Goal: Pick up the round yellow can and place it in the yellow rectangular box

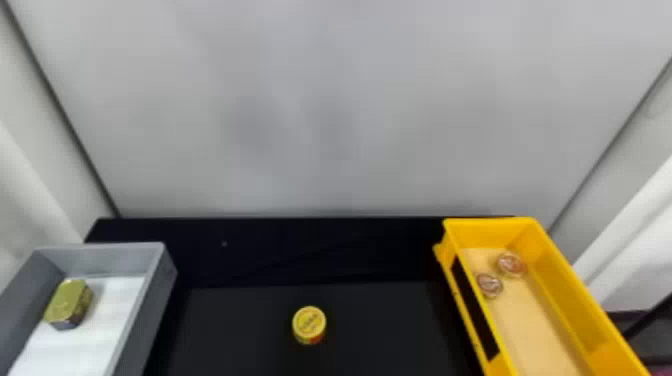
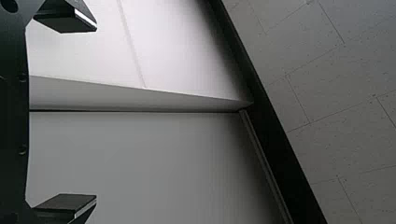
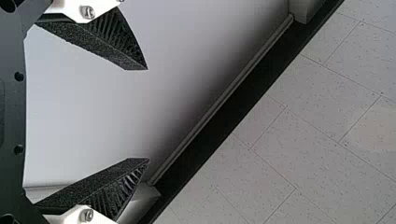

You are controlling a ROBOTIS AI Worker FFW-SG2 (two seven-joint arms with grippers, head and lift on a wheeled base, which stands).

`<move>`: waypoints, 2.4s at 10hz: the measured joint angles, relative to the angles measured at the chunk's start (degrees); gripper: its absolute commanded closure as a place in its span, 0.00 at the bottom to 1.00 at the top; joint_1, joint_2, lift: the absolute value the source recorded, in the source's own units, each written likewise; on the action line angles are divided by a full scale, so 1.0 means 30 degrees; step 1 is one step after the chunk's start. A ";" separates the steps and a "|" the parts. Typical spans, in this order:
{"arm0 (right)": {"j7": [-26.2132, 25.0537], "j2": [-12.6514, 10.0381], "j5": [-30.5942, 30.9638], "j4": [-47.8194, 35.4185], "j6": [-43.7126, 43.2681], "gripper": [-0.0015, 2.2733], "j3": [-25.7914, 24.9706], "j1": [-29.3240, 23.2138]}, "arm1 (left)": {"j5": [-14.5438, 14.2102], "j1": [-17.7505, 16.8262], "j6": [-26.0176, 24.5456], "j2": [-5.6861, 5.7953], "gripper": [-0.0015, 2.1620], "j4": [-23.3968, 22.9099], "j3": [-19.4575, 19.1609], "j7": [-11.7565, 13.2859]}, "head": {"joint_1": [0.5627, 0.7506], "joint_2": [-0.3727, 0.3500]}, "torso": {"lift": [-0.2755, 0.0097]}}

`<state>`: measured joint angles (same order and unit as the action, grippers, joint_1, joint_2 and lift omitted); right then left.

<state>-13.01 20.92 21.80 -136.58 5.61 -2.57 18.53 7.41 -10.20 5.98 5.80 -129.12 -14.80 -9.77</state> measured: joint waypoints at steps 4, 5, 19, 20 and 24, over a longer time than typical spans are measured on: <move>-0.0058 -0.0007 -0.0103 0.0086 0.0054 0.03 0.0101 0.0007 | -0.0010 0.0000 0.0000 0.0025 0.00 0.0005 0.0011 0.0000 | 0.70 0.41 | 0.96; -0.0128 -0.0028 -0.0390 0.0091 0.0421 0.03 0.0120 0.0007 | -0.0010 0.0000 -0.0002 0.0030 0.00 0.0005 0.0015 0.0000 | 0.70 0.41 | 0.96; 0.3830 -0.0906 -1.9236 1.0822 1.6695 0.04 -0.1856 -0.0653 | -0.0168 -0.0187 -0.0001 -0.0382 0.00 0.0199 0.0447 -0.0088 | 0.70 0.41 | 0.96; 0.5448 -0.0908 -1.8594 1.2298 1.7145 0.04 -0.1416 -0.0611 | -0.0201 -0.0242 0.0087 -0.0447 0.00 0.0255 0.0526 -0.0089 | 0.70 0.41 | 0.96; 1.2376 -0.1160 -1.5037 1.7785 1.7365 0.03 0.0629 -0.0052 | -0.0373 -0.0426 0.0629 -0.0718 0.00 0.0675 0.0818 -0.0190 | 0.70 0.41 | 0.96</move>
<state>24.12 17.44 -23.31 -83.22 57.70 -0.68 18.37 6.29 -11.47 7.86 3.65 -127.10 -12.35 -10.34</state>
